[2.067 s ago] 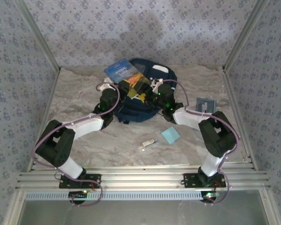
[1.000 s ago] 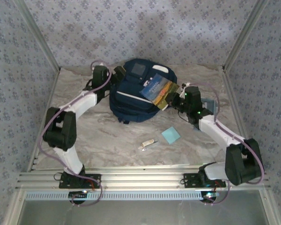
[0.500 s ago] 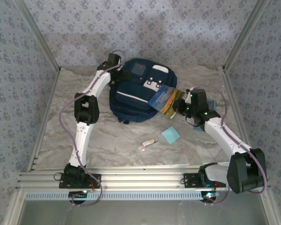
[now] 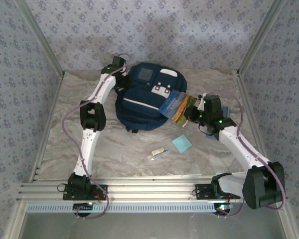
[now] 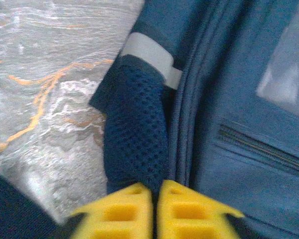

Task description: Pack books, pencil case, and school supplies into a backpack

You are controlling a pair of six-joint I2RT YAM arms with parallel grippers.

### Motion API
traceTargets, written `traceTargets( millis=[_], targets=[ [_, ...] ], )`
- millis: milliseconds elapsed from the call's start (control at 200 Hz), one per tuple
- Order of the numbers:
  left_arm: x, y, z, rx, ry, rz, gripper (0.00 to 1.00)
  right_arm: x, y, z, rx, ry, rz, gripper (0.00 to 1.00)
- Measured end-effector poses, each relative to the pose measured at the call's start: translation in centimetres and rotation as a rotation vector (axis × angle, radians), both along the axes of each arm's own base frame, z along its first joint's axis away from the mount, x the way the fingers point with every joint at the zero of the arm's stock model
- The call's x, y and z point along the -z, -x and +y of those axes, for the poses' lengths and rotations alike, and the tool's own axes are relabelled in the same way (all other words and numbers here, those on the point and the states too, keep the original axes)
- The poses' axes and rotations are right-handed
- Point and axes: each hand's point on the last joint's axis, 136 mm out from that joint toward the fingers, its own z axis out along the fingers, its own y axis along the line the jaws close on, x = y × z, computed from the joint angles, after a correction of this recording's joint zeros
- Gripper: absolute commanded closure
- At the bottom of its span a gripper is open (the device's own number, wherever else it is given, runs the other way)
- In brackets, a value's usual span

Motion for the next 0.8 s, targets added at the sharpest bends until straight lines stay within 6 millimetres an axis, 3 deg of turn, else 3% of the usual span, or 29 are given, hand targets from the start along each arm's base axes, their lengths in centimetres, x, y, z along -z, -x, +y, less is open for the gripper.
traceTargets(
  millis=[110,225,395,530,585,645,700,740,800],
  targets=[
    [0.3,0.9,0.7,-0.056,0.024,0.01,1.0,-0.2,0.1,-0.3,-0.004,0.017,-0.005,1.0],
    [0.5,3.8,2.2,-0.175,0.11,0.022,1.0,-0.7,0.5,-1.3,0.015,0.027,-0.012,1.0],
    [2.8,9.0,7.1,-0.455,0.243,0.049,1.0,-1.5,0.0,-4.1,0.094,0.022,-0.033,1.0],
    [2.5,11.4,9.2,-0.625,0.323,-0.003,1.0,-1.4,-0.2,-5.0,0.123,0.022,-0.031,1.0],
    [2.6,12.1,9.4,-0.661,0.349,-0.014,0.91,-1.4,-0.2,-5.1,0.125,0.022,-0.031,1.0],
    [2.5,12.4,9.0,-0.671,0.365,-0.021,0.61,-1.4,-0.2,-5.2,0.127,0.021,-0.03,1.0],
    [2.2,12.6,8.3,-0.659,0.372,-0.018,0.45,-1.4,-0.3,-5.3,0.132,0.021,-0.03,1.0],
    [1.9,12.8,7.6,-0.642,0.373,-0.016,0.37,-1.4,-0.3,-5.4,0.135,0.022,-0.03,1.0],
    [1.4,13.8,6.6,-0.61,0.352,-0.002,0.33,-1.4,-0.3,-5.5,0.137,0.022,-0.029,1.0]
  ],
)
